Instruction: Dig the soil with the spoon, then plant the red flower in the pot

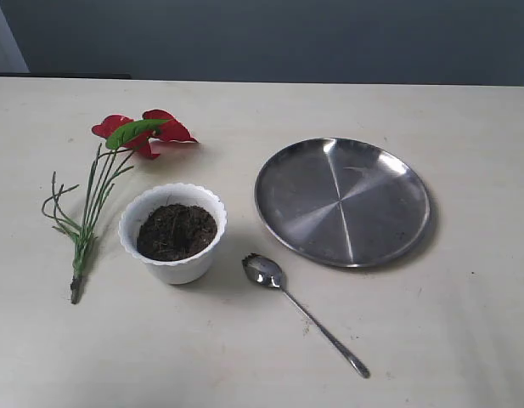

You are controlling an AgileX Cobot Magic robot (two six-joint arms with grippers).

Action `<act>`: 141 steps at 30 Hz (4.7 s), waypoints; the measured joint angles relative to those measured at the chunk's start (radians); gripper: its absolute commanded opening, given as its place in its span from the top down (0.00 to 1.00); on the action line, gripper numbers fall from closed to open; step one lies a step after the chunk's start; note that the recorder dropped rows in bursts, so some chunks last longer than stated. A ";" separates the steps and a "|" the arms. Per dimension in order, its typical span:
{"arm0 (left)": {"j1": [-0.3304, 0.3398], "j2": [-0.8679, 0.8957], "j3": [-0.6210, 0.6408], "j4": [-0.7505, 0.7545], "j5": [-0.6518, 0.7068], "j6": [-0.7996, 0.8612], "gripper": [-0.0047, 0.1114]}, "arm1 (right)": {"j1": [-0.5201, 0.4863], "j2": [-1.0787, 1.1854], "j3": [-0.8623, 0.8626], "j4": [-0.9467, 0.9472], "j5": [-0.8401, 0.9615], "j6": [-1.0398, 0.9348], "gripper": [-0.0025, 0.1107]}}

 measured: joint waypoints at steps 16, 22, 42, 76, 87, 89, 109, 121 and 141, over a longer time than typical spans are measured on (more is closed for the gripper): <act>0.087 0.000 0.000 0.098 -0.020 0.000 0.96 | 0.000 0.000 0.002 0.481 -0.086 0.181 0.74; 0.144 0.000 0.000 0.102 -0.020 0.000 0.96 | 0.000 0.000 0.002 0.543 -0.124 0.191 0.74; 0.250 0.000 0.000 0.095 -0.012 -0.006 0.96 | 0.000 -0.002 0.002 0.567 -0.457 0.281 0.74; 0.250 0.000 0.000 0.097 0.002 -0.014 0.96 | 0.734 1.318 -0.753 -0.045 0.595 -0.141 0.84; 0.250 0.000 0.000 0.097 0.002 -0.014 0.96 | 0.864 1.606 -0.776 -0.070 0.422 -0.086 0.66; 0.250 0.000 0.000 0.097 0.002 -0.014 0.96 | 0.866 1.651 -0.796 -0.070 0.428 -0.081 0.56; 0.250 0.000 0.000 0.099 0.002 -0.014 0.96 | 0.867 1.799 -0.830 -0.092 0.328 -0.032 0.69; 0.250 0.000 0.000 0.099 0.002 -0.014 0.96 | 0.873 1.838 -0.851 -0.067 0.360 -0.032 0.97; 0.250 0.000 0.000 0.101 0.002 -0.014 0.96 | 0.872 1.595 -0.835 -0.176 0.501 -0.033 0.97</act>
